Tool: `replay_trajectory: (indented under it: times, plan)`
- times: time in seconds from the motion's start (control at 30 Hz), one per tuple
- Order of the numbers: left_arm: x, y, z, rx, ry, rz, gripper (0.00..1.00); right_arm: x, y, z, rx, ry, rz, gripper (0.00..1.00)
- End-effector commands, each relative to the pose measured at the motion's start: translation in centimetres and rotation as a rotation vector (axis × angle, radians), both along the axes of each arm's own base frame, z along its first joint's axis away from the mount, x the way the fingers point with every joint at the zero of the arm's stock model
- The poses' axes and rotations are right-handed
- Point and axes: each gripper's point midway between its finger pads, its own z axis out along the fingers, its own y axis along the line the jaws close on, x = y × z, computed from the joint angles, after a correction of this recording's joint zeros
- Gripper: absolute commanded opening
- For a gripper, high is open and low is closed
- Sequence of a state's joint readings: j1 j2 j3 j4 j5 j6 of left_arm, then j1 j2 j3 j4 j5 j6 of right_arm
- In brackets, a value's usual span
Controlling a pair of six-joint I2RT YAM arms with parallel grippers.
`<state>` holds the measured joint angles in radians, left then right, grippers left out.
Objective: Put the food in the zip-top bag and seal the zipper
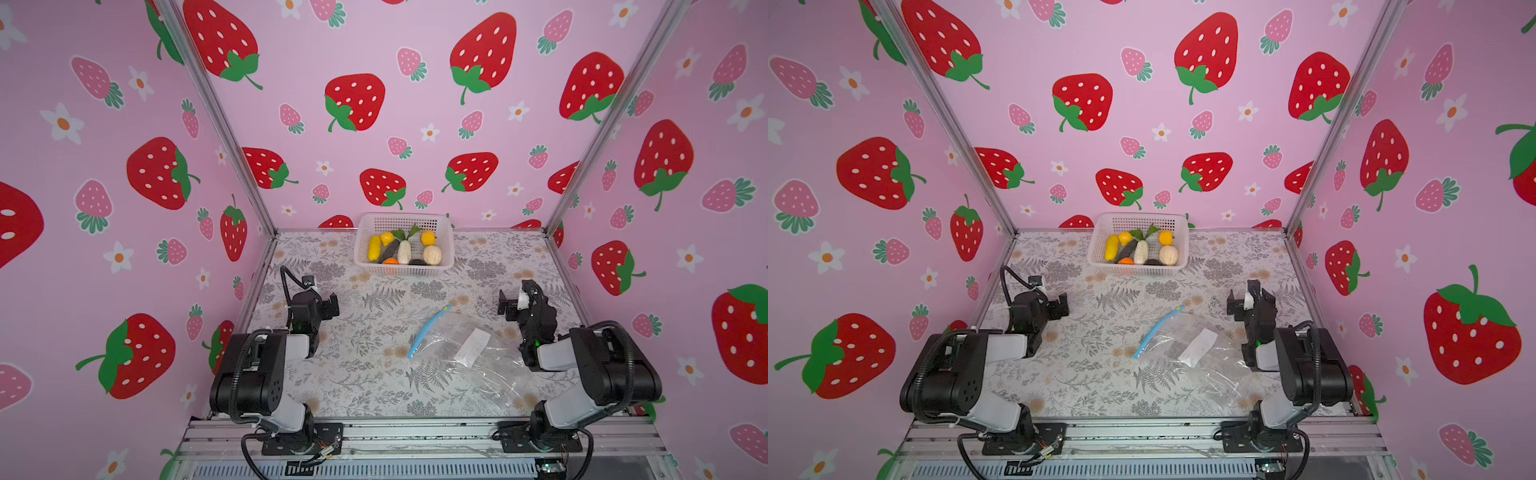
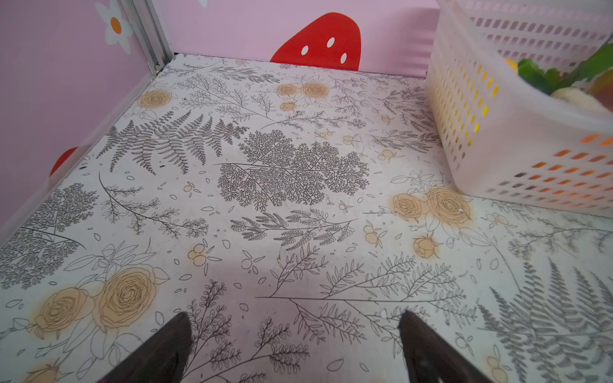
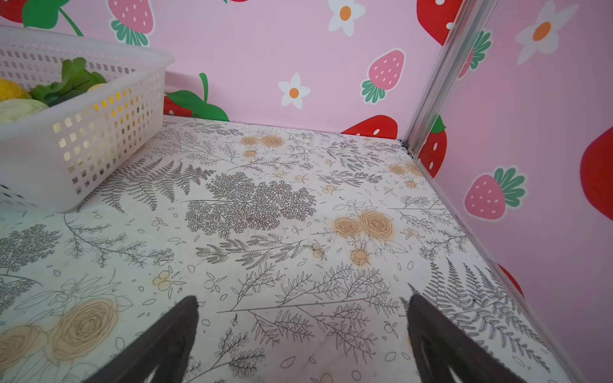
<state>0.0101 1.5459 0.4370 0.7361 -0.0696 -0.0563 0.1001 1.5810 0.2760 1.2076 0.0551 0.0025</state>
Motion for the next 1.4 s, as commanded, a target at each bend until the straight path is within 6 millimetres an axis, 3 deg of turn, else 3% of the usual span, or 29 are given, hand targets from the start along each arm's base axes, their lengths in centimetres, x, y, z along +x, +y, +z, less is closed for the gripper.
replay_trajectory:
  times: [0.0, 0.67, 0.83, 0.9, 1.0, 1.1, 1.23, 1.37]
  plan:
    - [0.8, -0.2, 1.2, 0.008, -0.038, -0.013, 0.99, 0.1, -0.1, 0.9, 0.0, -0.032, -0.005, 0.99]
    - [0.7, -0.2, 1.2, 0.014, -0.042, -0.012, 0.99, 0.0, 0.0, 1.1, -0.01, -0.045, -0.016, 0.99]
    - [0.4, 1.6, 3.2, 0.077, -0.016, 0.131, 0.99, -1.7, -1.6, 2.8, -0.034, -0.125, -0.19, 0.99]
    - [0.6, 1.3, 4.3, 0.074, -0.001, 0.119, 0.99, -2.0, -2.1, 4.2, -0.058, -0.13, -0.285, 0.99]
    - [1.0, 0.2, 6.1, 0.088, 0.045, 0.131, 0.99, -0.2, -0.6, 4.5, -0.002, 0.021, -0.286, 0.99]
    - [2.0, -1.9, 8.0, -0.026, 0.079, 0.128, 0.99, 1.0, 1.7, 5.4, 0.036, 0.106, -0.258, 0.99]
    - [4.8, -5.1, 9.7, -0.217, 0.104, 0.073, 0.99, 2.7, 4.6, 7.2, 0.241, 0.184, -0.191, 0.99]
    - [8.2, -7.7, 11.0, -0.29, 0.187, -0.007, 1.0, 5.5, 8.1, 8.7, 0.343, 0.267, -0.044, 0.99]
